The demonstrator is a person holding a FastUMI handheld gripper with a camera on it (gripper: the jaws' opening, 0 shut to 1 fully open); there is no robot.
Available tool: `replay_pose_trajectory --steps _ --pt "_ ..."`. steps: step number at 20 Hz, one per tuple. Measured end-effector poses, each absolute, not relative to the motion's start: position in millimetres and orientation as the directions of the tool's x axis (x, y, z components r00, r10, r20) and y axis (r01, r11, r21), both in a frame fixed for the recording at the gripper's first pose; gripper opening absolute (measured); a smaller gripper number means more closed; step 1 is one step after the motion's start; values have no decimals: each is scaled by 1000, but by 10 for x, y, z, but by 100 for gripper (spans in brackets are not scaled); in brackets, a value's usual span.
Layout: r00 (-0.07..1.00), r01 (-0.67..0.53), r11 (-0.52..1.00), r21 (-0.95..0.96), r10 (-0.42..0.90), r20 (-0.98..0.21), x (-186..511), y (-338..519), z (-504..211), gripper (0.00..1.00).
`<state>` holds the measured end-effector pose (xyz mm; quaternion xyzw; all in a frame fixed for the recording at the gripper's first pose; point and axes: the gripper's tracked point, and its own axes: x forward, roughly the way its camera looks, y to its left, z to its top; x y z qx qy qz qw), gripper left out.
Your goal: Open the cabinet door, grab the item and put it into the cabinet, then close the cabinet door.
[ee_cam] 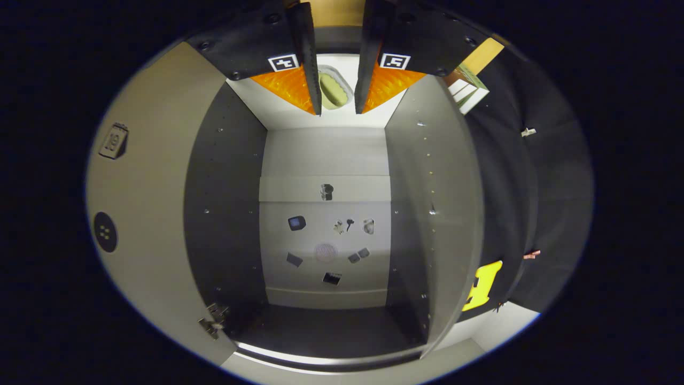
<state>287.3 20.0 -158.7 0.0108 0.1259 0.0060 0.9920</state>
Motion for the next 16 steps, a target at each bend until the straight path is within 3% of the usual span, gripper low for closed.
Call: replay_pose_trajectory --steps 2,4,8,16 --pt "975 -9 999 47 19 -219 2581 287 -1444 41" --pt "985 -4 995 97 21 -173 2253 384 -1247 56" --pt "991 57 988 145 -38 -126 1609 384 -1031 77" --pt "964 205 975 91 -185 -190 571 -227 -981 89"
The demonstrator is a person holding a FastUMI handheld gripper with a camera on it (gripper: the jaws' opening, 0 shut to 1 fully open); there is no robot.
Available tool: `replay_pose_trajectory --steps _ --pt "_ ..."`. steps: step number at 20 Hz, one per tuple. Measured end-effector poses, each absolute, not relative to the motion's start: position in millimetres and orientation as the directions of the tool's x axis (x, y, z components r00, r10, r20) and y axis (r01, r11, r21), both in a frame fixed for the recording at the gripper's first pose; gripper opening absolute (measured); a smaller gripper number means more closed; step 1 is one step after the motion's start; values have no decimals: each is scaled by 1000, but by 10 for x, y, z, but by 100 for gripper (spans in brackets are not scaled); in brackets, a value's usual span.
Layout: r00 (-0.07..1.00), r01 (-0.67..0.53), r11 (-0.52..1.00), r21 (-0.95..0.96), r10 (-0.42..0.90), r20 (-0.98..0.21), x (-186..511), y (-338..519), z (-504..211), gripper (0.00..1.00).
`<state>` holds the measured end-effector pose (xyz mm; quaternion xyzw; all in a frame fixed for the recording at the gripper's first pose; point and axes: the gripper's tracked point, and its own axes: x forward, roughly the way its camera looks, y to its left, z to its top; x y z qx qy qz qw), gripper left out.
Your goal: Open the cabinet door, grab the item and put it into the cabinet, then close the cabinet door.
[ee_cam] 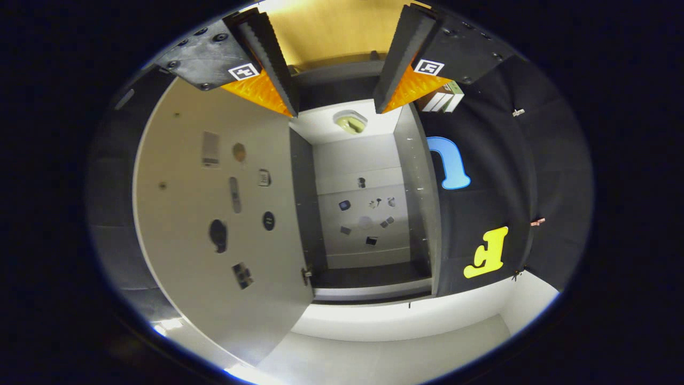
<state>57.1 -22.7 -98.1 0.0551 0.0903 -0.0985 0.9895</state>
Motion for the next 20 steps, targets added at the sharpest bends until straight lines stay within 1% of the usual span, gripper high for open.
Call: replay_pose_trajectory --steps 4,6,9,12,14,20 --pt "967 215 975 62 -203 -154 101 -745 -834 96" --pt "955 242 970 28 -233 -183 -161 -1146 -868 96" --pt "953 274 961 44 -265 -146 -400 -1756 -652 96" --pt "953 282 957 62 -271 -138 -452 -2238 -681 96" --pt "952 276 960 54 -265 -152 -400 -2449 -728 97" --pt "965 200 976 83 -182 -190 -166 -2702 -767 98"
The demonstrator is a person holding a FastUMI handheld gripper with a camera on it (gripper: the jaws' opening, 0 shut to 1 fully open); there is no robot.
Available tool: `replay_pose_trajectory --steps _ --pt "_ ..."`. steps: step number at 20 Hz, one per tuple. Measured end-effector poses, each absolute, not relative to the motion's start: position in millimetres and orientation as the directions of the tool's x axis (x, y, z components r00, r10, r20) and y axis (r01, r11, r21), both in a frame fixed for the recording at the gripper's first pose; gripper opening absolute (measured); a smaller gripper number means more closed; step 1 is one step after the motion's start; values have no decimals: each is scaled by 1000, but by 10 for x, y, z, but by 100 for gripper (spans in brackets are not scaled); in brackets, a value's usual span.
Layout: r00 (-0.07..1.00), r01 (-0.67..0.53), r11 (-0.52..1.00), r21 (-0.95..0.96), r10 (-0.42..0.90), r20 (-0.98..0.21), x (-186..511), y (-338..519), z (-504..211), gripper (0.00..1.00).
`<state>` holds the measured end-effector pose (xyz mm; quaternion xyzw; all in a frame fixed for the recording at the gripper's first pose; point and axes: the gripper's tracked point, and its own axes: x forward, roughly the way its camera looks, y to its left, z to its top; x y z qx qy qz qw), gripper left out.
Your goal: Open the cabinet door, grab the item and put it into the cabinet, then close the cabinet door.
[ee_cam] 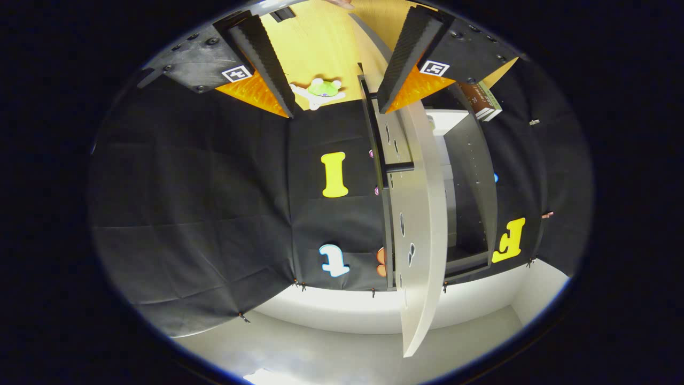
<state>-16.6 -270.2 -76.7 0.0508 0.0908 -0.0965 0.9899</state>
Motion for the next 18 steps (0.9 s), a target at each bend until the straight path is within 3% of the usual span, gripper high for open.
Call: replay_pose_trajectory --steps 9,18 --pt "967 142 987 78 -122 -222 -32 -2395 -890 98" --pt "968 137 985 105 -111 -226 89 -1426 -972 97"
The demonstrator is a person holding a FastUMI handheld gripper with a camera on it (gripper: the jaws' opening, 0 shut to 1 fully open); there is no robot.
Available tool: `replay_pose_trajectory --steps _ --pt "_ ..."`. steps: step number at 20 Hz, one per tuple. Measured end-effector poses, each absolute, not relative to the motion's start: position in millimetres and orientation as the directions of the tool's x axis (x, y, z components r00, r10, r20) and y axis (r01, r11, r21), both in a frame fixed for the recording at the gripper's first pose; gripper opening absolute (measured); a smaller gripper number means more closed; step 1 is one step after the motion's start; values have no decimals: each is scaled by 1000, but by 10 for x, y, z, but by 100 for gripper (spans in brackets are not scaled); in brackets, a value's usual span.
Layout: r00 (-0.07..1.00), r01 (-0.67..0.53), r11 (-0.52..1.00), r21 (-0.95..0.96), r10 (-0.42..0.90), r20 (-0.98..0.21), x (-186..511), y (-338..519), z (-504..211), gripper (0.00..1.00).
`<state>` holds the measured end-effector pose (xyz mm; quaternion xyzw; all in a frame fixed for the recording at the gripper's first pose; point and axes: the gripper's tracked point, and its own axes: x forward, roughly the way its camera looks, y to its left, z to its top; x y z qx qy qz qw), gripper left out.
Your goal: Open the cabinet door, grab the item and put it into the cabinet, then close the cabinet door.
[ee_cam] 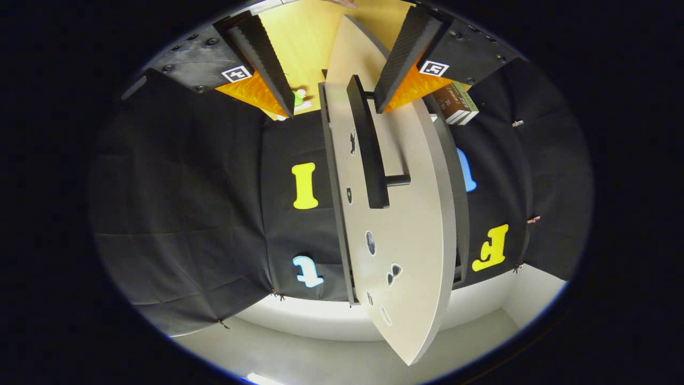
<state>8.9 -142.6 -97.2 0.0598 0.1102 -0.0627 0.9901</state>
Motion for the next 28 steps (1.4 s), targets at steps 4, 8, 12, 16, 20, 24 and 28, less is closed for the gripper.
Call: replay_pose_trajectory --steps 4,8,12,16,20,24,28 --pt "974 62 995 73 -44 -221 264 -722 -1007 97" --pt "983 11 1000 -21 -14 -186 359 -158 -951 98" --pt "981 -7 998 -61 -5 -193 341 66 -966 97" --pt "978 -28 999 -21 23 -209 341 86 -999 97" --pt "977 -54 998 -21 49 -209 354 134 -979 97" --pt "979 -69 997 -25 63 -194 355 146 -908 97" --pt "978 -77 997 -27 70 -194 332 148 -909 97"
